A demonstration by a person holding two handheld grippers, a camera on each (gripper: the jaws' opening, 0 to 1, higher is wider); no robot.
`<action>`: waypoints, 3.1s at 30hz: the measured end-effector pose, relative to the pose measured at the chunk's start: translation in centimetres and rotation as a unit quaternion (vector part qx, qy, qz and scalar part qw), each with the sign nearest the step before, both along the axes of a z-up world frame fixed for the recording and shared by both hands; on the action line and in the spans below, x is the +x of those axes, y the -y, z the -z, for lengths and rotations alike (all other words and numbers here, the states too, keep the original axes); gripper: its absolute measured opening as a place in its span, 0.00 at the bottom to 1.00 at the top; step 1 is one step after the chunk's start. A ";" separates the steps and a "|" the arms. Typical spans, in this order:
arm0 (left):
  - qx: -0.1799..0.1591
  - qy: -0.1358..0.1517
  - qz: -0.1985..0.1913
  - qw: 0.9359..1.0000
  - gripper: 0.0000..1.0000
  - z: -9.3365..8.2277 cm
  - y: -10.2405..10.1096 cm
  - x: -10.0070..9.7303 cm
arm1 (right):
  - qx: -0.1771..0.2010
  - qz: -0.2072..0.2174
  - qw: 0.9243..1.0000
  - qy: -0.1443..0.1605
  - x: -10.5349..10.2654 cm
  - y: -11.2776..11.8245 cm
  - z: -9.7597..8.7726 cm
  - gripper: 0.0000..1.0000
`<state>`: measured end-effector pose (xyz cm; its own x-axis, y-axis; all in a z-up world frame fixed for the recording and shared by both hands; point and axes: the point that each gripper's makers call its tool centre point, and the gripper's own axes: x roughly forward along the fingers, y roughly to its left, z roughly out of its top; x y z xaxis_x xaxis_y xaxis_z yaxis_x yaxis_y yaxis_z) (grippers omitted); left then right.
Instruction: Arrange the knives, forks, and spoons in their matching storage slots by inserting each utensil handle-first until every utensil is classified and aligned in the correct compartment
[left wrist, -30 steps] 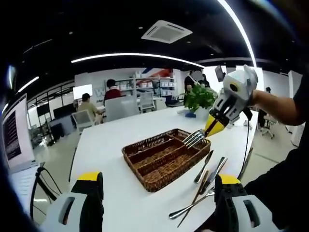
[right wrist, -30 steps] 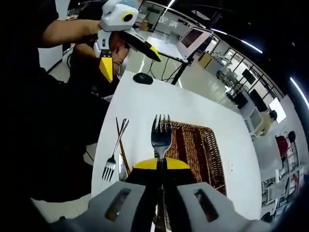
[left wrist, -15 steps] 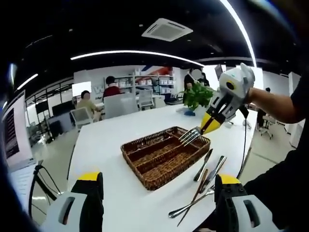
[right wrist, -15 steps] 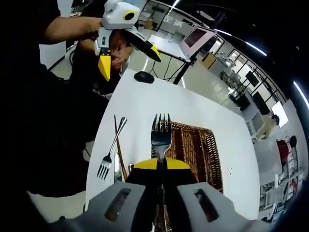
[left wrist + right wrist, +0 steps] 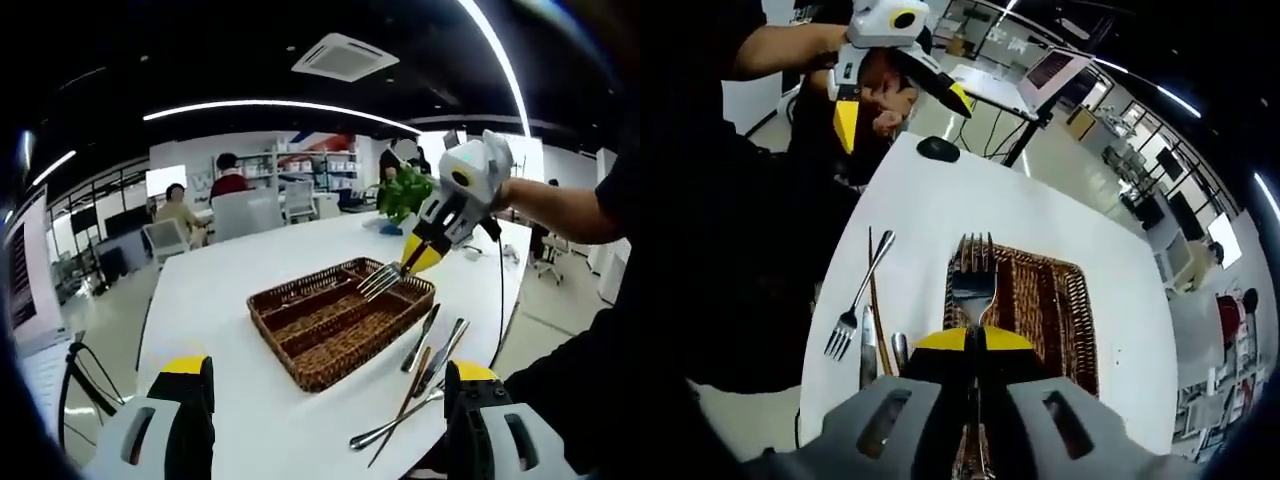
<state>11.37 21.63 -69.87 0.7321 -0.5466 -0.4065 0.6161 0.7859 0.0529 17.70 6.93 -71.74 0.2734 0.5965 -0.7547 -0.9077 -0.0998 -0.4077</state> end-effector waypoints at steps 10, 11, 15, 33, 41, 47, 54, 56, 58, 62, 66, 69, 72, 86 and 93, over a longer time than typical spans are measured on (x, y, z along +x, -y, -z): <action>-0.005 0.003 -0.001 1.000 1.00 0.0 0.2 -0.1 | -0.013 -0.013 1.000 0.015 2.1 -0.3 0.2 0.00; -0.006 0.004 -0.001 1.000 1.00 0.0 0.3 -0.2 | -0.008 -0.011 1.000 0.014 2.4 -0.4 0.0 0.00; -0.008 0.005 -0.002 1.000 1.00 -0.1 0.4 -0.3 | 0.004 -0.009 1.000 0.013 3.7 -0.6 -0.2 0.00; -0.007 0.009 -0.002 1.000 1.00 -0.4 0.2 -0.5 | -0.025 -0.009 0.999 0.025 8.9 -1.3 -0.7 0.00; -0.003 0.005 0.001 1.000 1.00 0.1 0.2 0.1 | -0.037 -0.013 0.999 0.029 11.5 -2.8 -0.8 0.00; -0.003 0.000 0.003 1.000 1.00 0.6 0.4 0.1 | -0.040 0.009 0.999 0.022 13.6 -3.4 -0.8 0.00; -0.001 -0.005 0.003 1.000 1.00 0.9 0.4 0.5 | -0.042 0.012 0.999 0.019 14.7 -3.8 -0.8 0.00; 0.000 -0.005 0.003 1.000 1.00 1.0 0.4 0.5 | -0.042 0.012 0.999 0.018 14.9 -3.9 -0.7 0.00; 0.000 -0.007 0.003 1.000 1.00 1.1 0.4 0.6 | -0.046 0.010 0.999 0.017 15.0 -4.0 -0.4 0.00; -0.001 -0.008 0.001 1.000 1.00 1.2 0.3 0.7 | -0.053 0.011 0.998 0.009 15.1 -4.1 0.5 0.00; -0.002 -0.012 -0.003 1.000 1.00 1.5 -0.1 0.8 | -0.065 0.022 0.998 -0.007 15.1 -3.7 2.1 0.00; -0.001 -0.014 -0.004 1.000 1.00 1.8 -0.3 0.8 | -0.075 0.026 0.997 -0.009 15.2 -3.4 3.1 0.00; -0.004 -0.017 -0.005 1.000 1.00 2.1 -0.4 0.9 | -0.077 0.029 0.996 -0.016 15.5 -3.3 3.8 0.00; -0.006 -0.031 -0.012 0.999 1.00 3.3 -0.9 1.1 | -0.105 0.031 0.993 -0.039 15.9 -3.0 9.1 0.00; -0.006 -0.035 -0.015 0.999 1.00 3.8 -0.9 1.2 | -0.118 0.029 0.992 -0.035 16.2 -3.2 10.4 0.00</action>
